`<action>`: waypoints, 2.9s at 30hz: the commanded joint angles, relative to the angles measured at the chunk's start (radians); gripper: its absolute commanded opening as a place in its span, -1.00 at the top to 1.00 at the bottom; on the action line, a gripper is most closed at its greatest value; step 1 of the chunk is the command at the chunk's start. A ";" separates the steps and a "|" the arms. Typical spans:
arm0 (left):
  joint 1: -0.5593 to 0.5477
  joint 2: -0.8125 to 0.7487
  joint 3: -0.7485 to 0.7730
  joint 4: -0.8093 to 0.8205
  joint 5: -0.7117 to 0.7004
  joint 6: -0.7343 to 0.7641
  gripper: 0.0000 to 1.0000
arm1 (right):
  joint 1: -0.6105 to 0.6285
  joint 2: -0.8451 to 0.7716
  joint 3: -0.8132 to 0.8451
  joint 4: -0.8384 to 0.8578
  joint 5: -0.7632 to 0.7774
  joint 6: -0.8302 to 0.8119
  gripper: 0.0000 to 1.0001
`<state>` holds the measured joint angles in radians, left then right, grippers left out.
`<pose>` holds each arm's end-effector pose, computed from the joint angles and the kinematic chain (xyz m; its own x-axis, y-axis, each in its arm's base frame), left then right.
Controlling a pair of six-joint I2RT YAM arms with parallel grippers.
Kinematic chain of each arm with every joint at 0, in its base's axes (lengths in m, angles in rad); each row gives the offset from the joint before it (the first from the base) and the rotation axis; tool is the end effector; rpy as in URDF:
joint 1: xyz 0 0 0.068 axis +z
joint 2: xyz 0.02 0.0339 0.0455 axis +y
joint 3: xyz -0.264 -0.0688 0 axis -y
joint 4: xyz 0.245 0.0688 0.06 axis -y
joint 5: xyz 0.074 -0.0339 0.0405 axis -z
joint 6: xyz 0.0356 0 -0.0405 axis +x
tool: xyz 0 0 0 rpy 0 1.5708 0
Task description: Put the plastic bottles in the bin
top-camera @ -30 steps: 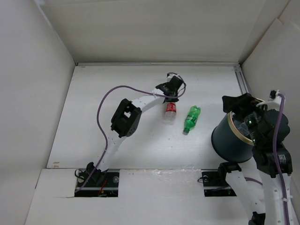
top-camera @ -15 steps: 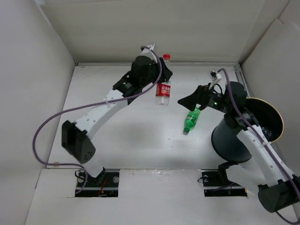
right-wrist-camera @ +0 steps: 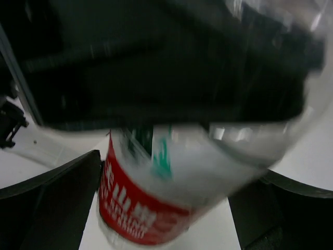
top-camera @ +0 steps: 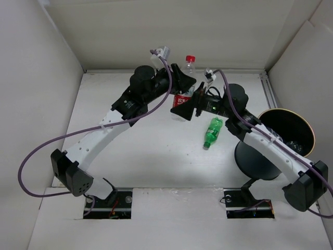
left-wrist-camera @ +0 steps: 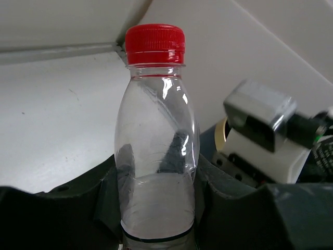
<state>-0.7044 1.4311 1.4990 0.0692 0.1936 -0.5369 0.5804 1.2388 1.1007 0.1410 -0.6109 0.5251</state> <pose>0.2482 -0.2199 0.4663 -0.3098 -0.3954 -0.8647 0.7241 0.4912 -0.4841 0.2297 0.1750 0.3891 -0.4635 0.1871 -0.8661 -0.8049 0.3197 0.4999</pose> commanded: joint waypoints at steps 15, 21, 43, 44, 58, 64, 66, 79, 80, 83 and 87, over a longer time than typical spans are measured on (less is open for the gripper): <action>-0.018 -0.109 -0.001 -0.029 -0.086 -0.051 -1.00 | -0.108 -0.077 0.034 0.084 0.324 0.046 1.00; -0.018 -0.086 0.063 -0.215 -0.345 0.029 -1.00 | -0.315 -0.249 0.062 -0.348 0.748 0.030 0.99; -0.124 0.225 0.053 -0.244 -0.191 0.084 -1.00 | -0.625 -0.611 0.027 -0.917 1.481 0.233 -0.79; -0.136 0.236 0.053 -0.244 -0.191 0.075 -1.00 | -0.625 -0.599 0.027 -0.926 1.481 0.233 -1.00; -0.219 0.558 0.231 -0.278 -0.217 0.045 -1.00 | -0.625 -0.639 0.116 -0.928 1.272 0.181 -1.00; -0.228 0.710 0.381 -0.330 -0.217 0.035 -1.00 | -0.625 -0.641 0.125 -0.880 1.038 0.069 -1.00; -0.228 0.745 0.409 -0.330 -0.206 0.035 -1.00 | -0.625 -0.630 0.125 -0.871 0.969 0.047 -1.00; -0.228 1.037 0.664 -0.377 -0.217 0.005 -0.41 | -0.625 -0.659 0.093 -0.805 0.725 -0.014 -1.00; -0.228 1.049 0.664 -0.378 -0.217 0.005 -0.41 | -0.625 -0.659 0.103 -0.814 0.724 -0.014 -1.00; -0.218 1.069 0.652 -0.388 -0.217 -0.017 -0.03 | -0.625 -0.668 0.113 -0.814 0.686 -0.034 -1.00; -0.184 1.000 0.598 -0.388 -0.243 -0.037 0.87 | -0.625 -0.668 0.071 -0.747 0.524 -0.034 -1.00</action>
<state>-0.9207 2.4897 2.1258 -0.2680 -0.0181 -0.5510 -0.0402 0.5789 1.1854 -0.7143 0.0586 0.5148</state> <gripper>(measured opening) 0.541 0.999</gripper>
